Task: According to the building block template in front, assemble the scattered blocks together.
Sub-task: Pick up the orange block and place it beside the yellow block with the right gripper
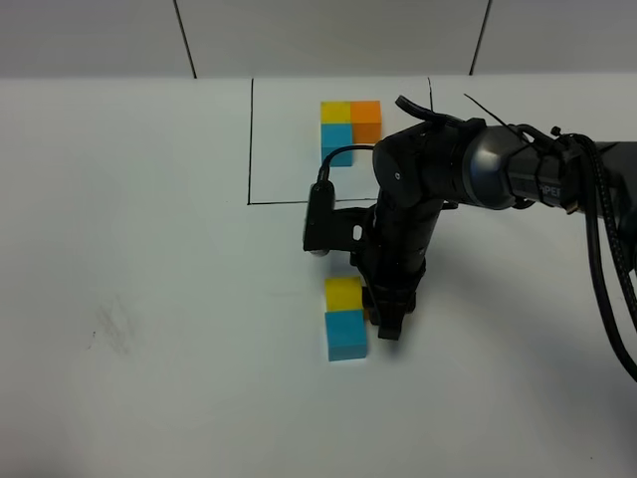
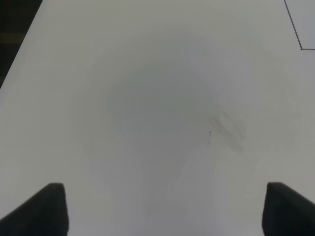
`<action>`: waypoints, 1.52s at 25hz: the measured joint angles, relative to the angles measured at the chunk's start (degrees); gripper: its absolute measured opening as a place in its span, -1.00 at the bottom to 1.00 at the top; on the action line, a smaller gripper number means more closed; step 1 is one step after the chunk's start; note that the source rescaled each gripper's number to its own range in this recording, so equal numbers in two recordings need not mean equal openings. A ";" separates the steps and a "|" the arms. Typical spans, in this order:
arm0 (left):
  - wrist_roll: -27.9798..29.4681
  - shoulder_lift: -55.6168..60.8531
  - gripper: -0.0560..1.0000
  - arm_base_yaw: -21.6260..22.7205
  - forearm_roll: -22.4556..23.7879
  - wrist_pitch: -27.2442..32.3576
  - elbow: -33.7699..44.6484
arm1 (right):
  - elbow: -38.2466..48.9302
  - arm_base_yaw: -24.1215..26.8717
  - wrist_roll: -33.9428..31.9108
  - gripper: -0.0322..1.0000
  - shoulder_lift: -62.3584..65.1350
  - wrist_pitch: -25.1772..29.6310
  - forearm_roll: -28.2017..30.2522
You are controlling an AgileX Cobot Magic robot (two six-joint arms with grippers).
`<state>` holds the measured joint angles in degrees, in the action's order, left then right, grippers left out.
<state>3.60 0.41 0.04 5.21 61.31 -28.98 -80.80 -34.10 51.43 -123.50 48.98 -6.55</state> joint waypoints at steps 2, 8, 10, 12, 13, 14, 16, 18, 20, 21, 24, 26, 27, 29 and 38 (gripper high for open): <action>0.00 0.00 0.42 0.00 0.00 0.00 0.00 | 0.00 -0.48 0.05 -0.53 0.06 0.05 1.10; 0.00 0.00 0.42 0.00 0.00 0.00 0.00 | 0.05 -1.50 0.05 -0.53 0.39 0.05 1.77; 0.00 0.00 0.42 0.00 0.00 0.00 0.00 | 0.11 -1.79 -0.01 -0.53 0.50 0.05 1.77; 0.00 0.00 0.42 0.00 0.00 0.00 0.00 | 0.11 -2.08 -0.36 -0.53 0.50 0.05 1.84; 0.00 0.00 0.42 0.00 0.00 0.00 0.00 | 0.16 -2.27 -0.50 -0.53 0.52 0.05 1.79; 0.00 0.00 0.42 0.00 0.00 0.00 0.00 | 0.16 -2.43 -0.60 -0.53 0.52 0.05 1.79; 0.00 0.00 0.42 0.00 0.00 0.00 0.00 | 0.16 -2.54 -1.22 -0.53 0.52 0.12 1.79; 0.00 0.00 0.42 0.00 0.00 0.00 0.00 | 0.16 -2.58 -1.80 -0.53 0.56 0.30 1.79; -0.05 0.00 0.42 0.00 0.00 0.00 0.00 | 0.17 -2.58 -2.07 -0.53 0.76 0.56 2.13; -0.11 0.00 0.42 0.00 0.00 0.00 0.00 | 0.23 -2.61 -2.07 -0.53 0.99 0.71 2.48; -0.16 0.00 0.42 0.00 0.00 0.00 0.00 | 0.48 -2.65 -2.14 -0.53 2.53 1.03 2.81; -0.16 0.00 0.42 0.00 0.00 0.00 0.00 | 0.48 -2.65 -2.25 -0.53 3.09 1.34 2.87; -0.16 0.00 0.42 0.00 0.00 0.00 0.00 | 0.48 -2.65 -2.30 -0.53 3.20 1.44 2.87; -0.16 0.00 0.42 0.00 0.00 0.00 0.00 | 0.59 -2.65 -2.30 -0.53 3.20 1.68 2.76; -0.19 0.00 0.42 0.00 0.00 0.00 0.00 | 3.40 -2.65 -2.36 -0.53 3.24 0.07 2.56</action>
<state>3.41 0.41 0.04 5.21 61.31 -28.98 -77.40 -36.76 49.07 -120.26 49.05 -3.99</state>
